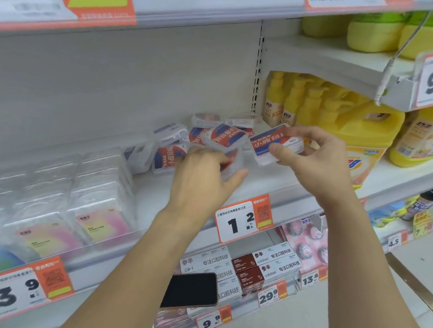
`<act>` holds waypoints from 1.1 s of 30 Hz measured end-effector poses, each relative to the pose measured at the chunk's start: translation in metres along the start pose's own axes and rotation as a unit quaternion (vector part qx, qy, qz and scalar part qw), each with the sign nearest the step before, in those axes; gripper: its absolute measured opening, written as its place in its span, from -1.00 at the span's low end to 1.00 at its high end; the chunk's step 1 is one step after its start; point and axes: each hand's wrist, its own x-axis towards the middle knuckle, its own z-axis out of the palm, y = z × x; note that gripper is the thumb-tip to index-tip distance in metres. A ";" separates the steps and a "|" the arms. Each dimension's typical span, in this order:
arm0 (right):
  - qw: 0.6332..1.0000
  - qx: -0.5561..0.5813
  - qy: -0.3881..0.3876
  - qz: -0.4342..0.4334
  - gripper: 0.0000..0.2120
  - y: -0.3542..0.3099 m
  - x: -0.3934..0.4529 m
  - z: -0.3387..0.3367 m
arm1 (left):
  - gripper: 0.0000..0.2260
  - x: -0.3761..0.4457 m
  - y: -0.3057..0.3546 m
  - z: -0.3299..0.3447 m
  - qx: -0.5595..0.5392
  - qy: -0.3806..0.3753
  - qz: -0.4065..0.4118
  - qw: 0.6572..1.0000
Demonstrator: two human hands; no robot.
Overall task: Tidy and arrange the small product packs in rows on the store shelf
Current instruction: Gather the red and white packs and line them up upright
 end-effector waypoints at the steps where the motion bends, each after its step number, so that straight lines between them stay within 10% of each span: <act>1: 1.000 -0.006 0.001 0.007 -0.63 0.001 -0.001 -0.001 | -0.55 0.000 0.005 0.001 -0.020 -0.027 -0.002 0.999; 6: 1.000 -0.009 0.004 0.021 -0.69 0.005 -0.004 -0.002 | -0.38 -0.007 0.006 0.007 -0.063 -0.126 0.000 0.990; 12: 1.000 -0.008 0.017 0.013 -0.70 0.003 -0.006 -0.006 | -0.65 -0.014 -0.004 0.003 -0.076 -0.141 -0.006 0.987; 21: 0.949 -0.299 -0.099 0.021 -0.77 0.009 -0.006 -0.005 | -0.56 -0.013 -0.008 -0.003 -0.064 -0.145 -0.049 0.986; 33: 0.917 -0.354 -0.179 0.042 -0.73 -0.003 -0.004 -0.016 | -0.55 -0.010 0.002 0.009 -0.065 -0.144 -0.066 0.985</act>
